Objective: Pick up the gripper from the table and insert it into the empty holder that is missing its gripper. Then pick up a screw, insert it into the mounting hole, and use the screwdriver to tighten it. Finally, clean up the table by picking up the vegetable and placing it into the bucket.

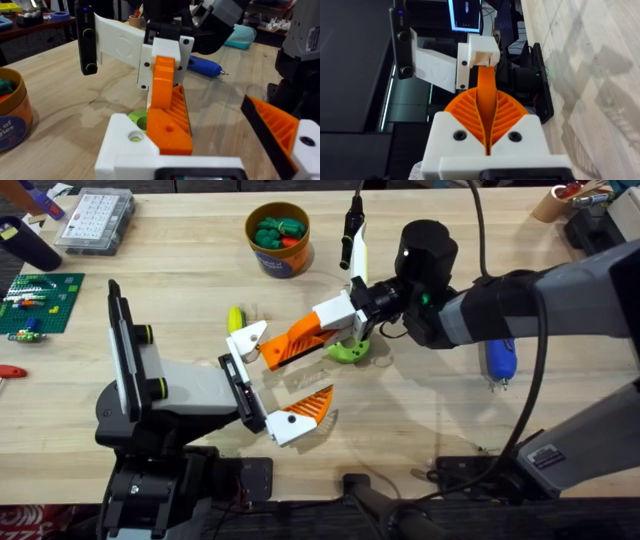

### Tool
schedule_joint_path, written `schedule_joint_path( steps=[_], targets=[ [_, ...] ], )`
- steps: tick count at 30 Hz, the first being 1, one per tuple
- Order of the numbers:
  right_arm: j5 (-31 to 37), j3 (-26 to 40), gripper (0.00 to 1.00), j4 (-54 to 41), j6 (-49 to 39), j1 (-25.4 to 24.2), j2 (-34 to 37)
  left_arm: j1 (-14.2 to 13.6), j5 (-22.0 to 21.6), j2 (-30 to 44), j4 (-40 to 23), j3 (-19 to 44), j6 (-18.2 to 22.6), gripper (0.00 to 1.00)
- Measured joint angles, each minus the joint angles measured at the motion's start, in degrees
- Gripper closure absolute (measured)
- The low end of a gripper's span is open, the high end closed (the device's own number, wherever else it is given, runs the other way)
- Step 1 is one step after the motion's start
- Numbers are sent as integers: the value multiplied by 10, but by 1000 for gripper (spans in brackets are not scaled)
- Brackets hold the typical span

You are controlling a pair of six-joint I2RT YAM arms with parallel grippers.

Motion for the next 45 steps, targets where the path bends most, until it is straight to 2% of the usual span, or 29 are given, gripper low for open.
schedule_joint_path(
  steps=[11,22,45],
  targets=[
    [-1,0,983,-11,7,0,0,0,-1,3,0,2,0,14],
    [-18,0,983,52,36,0,0,0,-1,3,0,2,0,14],
    [0,0,983,51,74,0,0,0,-4,3,0,2,0,15]
  ],
)
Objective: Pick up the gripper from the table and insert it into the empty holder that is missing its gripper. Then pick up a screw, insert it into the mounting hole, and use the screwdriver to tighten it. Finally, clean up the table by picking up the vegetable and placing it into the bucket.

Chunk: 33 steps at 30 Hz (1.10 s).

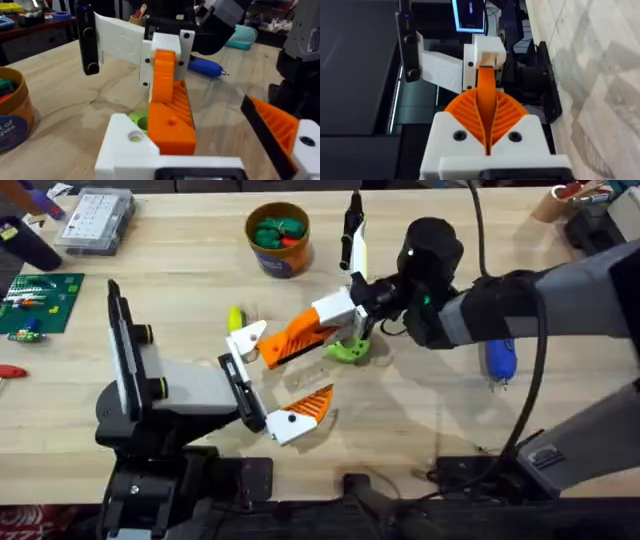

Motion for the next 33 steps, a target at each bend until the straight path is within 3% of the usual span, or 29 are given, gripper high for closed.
schedule_joint_path(
  steps=[33],
  targets=[
    [73,0,983,-2,17,27,0,0,-6,0,1,0,0,14]
  ],
)
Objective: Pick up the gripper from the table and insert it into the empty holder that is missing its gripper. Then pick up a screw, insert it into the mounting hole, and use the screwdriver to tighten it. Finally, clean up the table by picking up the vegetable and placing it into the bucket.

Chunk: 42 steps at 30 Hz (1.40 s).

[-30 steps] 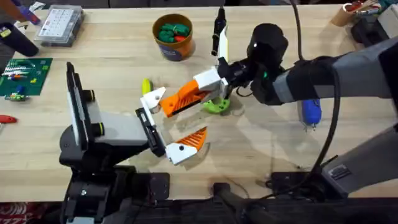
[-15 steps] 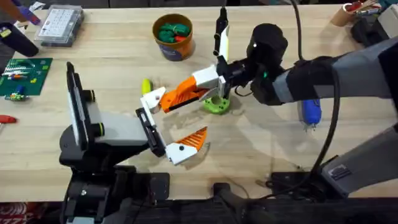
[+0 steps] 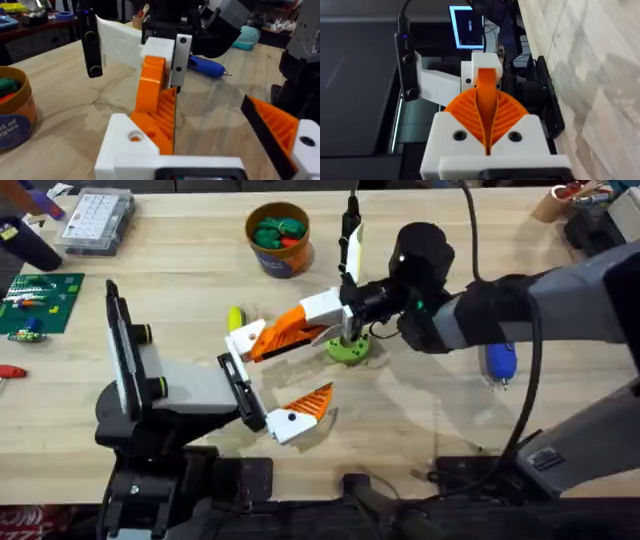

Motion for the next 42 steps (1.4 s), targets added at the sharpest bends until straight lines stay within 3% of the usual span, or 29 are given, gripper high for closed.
schedule_joint_path(
  steps=[29,42],
  targets=[
    [47,4,983,-1,0,20,0,3,-6,0,1,0,0,14],
    [51,23,983,-47,-6,27,0,7,-18,0,2,0,-5,14]
  ],
)
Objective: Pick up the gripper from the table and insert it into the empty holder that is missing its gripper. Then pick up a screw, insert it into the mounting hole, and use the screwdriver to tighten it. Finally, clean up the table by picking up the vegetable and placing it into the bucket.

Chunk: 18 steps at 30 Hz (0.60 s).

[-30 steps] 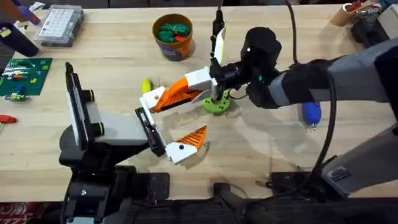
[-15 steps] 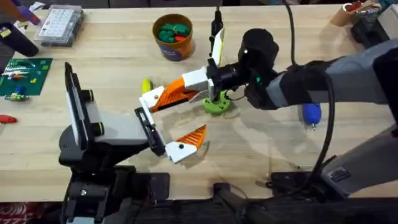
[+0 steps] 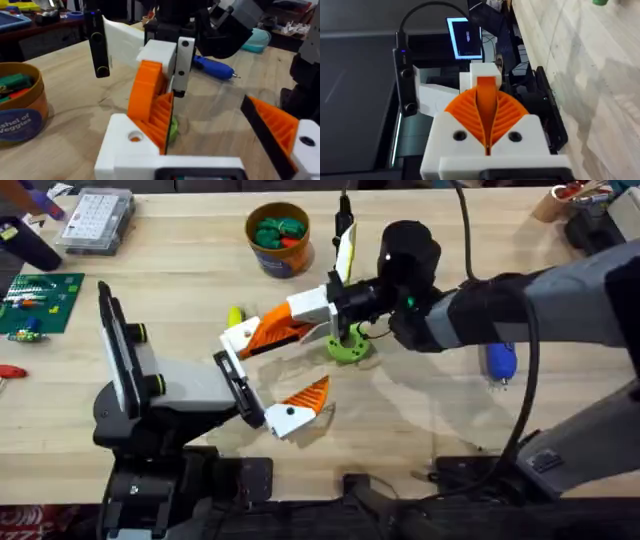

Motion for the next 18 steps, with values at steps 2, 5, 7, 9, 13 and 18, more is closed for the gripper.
schedule_joint_path(
  steps=[2,5,7,9,13,18],
  targets=[
    [-1,0,983,0,-2,0,0,0,0,0,0,0,0,15],
    [-1,0,983,0,-4,0,0,0,0,0,0,0,0,14],
    [-1,0,983,-1,-5,0,0,0,0,0,0,0,0,14],
    [-1,0,983,-1,-5,0,0,0,0,0,0,0,0,14],
    [-1,0,992,-1,-5,0,0,0,0,0,0,0,0,14],
    [-2,0,992,-1,-7,0,0,0,0,0,0,0,0,14]
  ],
)
